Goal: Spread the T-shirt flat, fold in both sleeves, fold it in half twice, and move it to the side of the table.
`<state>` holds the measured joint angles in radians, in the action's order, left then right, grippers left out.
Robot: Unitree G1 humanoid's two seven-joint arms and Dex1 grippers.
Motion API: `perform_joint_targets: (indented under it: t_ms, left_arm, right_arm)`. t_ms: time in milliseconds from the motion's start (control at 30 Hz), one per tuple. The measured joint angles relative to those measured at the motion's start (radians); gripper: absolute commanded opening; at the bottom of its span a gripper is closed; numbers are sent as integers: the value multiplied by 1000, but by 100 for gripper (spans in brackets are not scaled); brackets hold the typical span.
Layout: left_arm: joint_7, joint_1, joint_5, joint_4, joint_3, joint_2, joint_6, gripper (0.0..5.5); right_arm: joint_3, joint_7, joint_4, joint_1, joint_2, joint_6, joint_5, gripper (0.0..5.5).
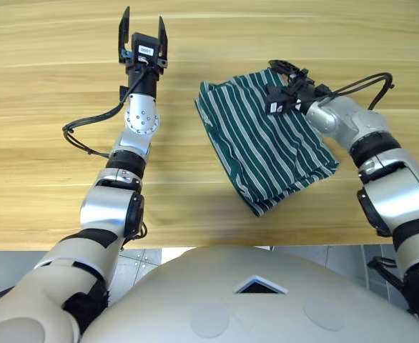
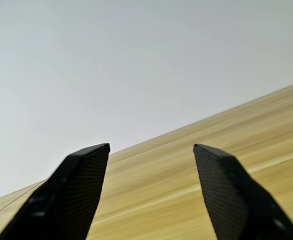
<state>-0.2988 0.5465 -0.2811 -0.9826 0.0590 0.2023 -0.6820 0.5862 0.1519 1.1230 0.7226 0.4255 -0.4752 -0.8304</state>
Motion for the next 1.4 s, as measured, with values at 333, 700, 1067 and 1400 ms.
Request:
perform_joint_targets:
  t_ms: [333, 700, 1067, 1400]
  left_arm:
    - [-19, -67, -10, 54, -23, 127, 27, 311]
    - [-17, -135, 5, 127, -40, 137, 41, 311]
    - [4, -160, 13, 229, -49, 115, 120, 311]
    - [0, -150, 11, 195, -48, 103, 116, 311]
  right_arm:
    - [-20, 79, -23, -50, -3, 95, 37, 312]
    - [-120, -138, -1062, -707, 270, -7, 227, 312]
    - [-156, -328, -1161, -838, 420, -11, 181, 312]
    - [-4, -207, -739, -439, 19, -19, 50, 312]
